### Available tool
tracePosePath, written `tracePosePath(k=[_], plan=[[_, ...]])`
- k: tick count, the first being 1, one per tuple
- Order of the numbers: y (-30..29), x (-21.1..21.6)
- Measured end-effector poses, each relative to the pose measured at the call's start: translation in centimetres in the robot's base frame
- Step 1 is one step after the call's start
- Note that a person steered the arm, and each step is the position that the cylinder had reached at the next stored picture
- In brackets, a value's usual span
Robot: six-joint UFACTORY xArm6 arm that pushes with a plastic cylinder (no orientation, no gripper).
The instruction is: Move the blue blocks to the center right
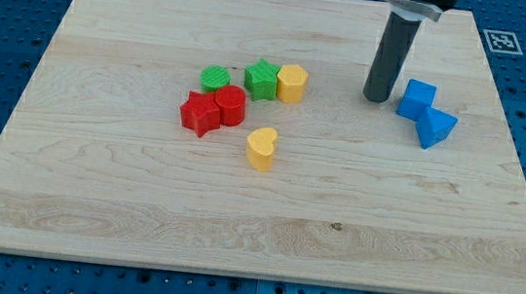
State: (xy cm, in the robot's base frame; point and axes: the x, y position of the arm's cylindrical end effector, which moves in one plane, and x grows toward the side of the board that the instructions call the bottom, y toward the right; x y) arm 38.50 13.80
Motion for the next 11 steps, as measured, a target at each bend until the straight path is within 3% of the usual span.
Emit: tracePosePath(k=[3,5,6,9,11], plan=[[3.2,0.0],[-2.4,0.3],[-2.7,2.5],[6.1,5.2],[4.5,5.2]])
